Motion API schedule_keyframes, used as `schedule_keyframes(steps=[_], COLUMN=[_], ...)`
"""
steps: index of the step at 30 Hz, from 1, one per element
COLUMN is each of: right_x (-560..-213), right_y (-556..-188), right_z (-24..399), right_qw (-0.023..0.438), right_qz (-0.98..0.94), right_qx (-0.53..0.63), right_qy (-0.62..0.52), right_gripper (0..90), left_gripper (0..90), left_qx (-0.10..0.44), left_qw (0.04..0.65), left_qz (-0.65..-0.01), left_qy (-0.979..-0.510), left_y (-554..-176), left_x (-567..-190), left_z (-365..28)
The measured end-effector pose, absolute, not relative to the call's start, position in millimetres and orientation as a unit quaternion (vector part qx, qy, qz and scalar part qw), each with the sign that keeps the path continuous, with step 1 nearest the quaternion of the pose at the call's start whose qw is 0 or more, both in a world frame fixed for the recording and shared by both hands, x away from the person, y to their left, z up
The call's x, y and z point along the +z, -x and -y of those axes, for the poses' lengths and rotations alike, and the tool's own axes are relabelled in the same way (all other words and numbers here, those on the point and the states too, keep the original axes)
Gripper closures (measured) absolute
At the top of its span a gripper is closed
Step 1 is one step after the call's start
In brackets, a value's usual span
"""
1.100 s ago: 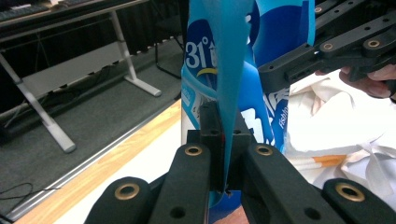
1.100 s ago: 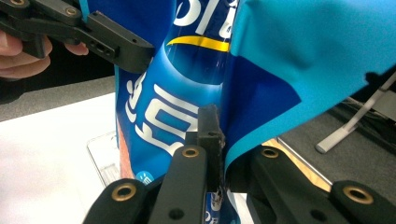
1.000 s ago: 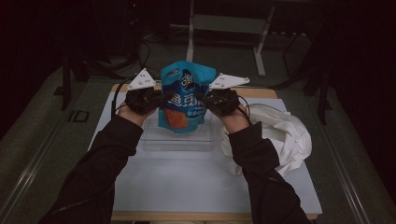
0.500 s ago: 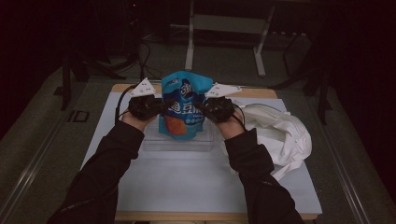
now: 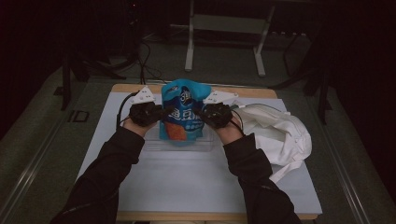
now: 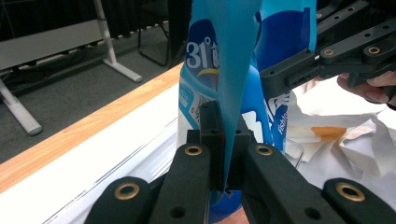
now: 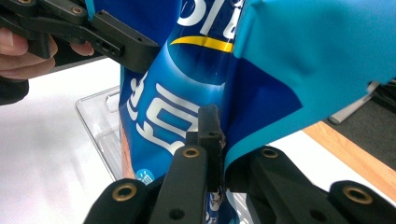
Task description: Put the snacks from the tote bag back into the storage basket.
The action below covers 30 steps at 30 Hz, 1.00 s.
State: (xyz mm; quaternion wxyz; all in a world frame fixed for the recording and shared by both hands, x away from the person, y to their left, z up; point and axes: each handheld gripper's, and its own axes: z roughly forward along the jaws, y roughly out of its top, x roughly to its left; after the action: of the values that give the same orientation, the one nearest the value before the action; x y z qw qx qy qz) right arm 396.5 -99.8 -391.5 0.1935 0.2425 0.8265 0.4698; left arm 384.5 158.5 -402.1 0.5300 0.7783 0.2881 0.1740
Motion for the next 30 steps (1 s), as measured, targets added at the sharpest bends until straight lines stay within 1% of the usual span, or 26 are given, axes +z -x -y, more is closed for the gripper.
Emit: schedule_keyframes(steps=[12,21,30], right_x=[-403.5,-412.4,-417.2], right_y=[-392.5,-390.1,-382.5], right_z=[92.2,90.7,93.7], right_qw=[0.196,0.196,0.197], right_qz=[-0.834,-0.835,-0.829], right_qx=[0.458,0.459,0.474], right_qy=[-0.237,-0.233,-0.221], right_gripper=[87.8,87.4,84.1], left_gripper=[90.0,89.6,86.8], left_qx=[0.162,0.166,0.167], left_qw=[0.541,0.544,0.556], left_qz=[-0.289,-0.28,-0.271], left_qy=[-0.773,-0.773,-0.768], left_y=[-381.7,-377.6,-370.0], left_x=[-420.3,-431.4,-436.3], left_z=[-167.3,-172.2,-177.8])
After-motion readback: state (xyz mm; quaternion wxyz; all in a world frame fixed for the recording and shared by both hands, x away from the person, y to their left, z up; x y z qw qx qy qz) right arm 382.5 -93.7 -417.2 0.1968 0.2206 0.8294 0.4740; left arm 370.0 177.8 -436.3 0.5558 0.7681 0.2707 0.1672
